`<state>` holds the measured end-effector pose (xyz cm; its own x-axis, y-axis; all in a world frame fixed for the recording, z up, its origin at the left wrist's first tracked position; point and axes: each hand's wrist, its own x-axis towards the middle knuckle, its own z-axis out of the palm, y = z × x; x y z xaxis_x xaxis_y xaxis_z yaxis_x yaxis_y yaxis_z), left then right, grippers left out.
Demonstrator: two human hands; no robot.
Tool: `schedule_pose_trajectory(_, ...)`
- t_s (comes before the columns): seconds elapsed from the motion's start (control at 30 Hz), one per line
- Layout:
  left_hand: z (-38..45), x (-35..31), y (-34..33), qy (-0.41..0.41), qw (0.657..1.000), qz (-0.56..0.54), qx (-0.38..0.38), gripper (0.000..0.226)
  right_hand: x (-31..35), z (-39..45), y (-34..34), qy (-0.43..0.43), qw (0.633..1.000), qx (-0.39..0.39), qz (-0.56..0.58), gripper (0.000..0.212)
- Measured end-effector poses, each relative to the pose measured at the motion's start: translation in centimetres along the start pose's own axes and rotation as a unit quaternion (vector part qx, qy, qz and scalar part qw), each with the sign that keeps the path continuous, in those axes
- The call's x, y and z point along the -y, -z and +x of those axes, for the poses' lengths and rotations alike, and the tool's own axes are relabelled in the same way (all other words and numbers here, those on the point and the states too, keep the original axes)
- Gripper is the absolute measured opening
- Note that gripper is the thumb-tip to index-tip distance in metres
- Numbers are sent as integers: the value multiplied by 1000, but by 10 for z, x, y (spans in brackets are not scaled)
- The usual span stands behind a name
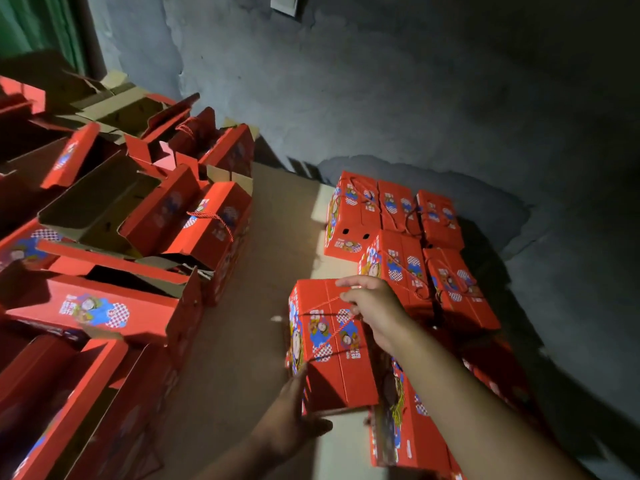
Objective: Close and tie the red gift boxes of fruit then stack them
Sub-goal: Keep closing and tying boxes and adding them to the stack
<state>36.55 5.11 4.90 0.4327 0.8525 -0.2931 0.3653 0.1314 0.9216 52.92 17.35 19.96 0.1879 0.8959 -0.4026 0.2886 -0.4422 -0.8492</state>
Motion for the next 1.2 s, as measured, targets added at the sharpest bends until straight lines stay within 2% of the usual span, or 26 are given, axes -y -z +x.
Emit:
schedule_pose_trajectory(0.17, 72, -11, 12, -4, 999, 25, -44, 109, 17, 54, 10, -11, 999, -33, 40, 27)
schedule_pose_trajectory(0.33, 144, -23, 32, -35, 997, 10, -63, 84, 34, 113, 25, -3, 997, -40, 58, 30)
schedule_pose_trajectory(0.47, 198, -26, 39, -42, 997, -40, -59, 91, 46, 158, 37, -6, 996, -47, 76, 31)
schedule_pose_trajectory(0.67, 259, -30, 45, -83, 995, -4, -59, 96, 56, 206, 53, 6, 992, -53, 117, 30)
schedule_pose_trajectory(0.93, 279, -41, 49, -108, 992, 31, -51, 95, 54, 235, 72, 13, 986, -53, 160, 28)
schedule_pose_trajectory(1.1, 281, -38, 50, -99, 993, 53, -43, 98, 42, 241, 69, 52, 995, -71, 49, 27)
schedule_pose_trajectory(1.2, 278, -41, 46, -102, 990, 86, -39, 87, 22, 239, 63, 59, 994, -74, -52, 30)
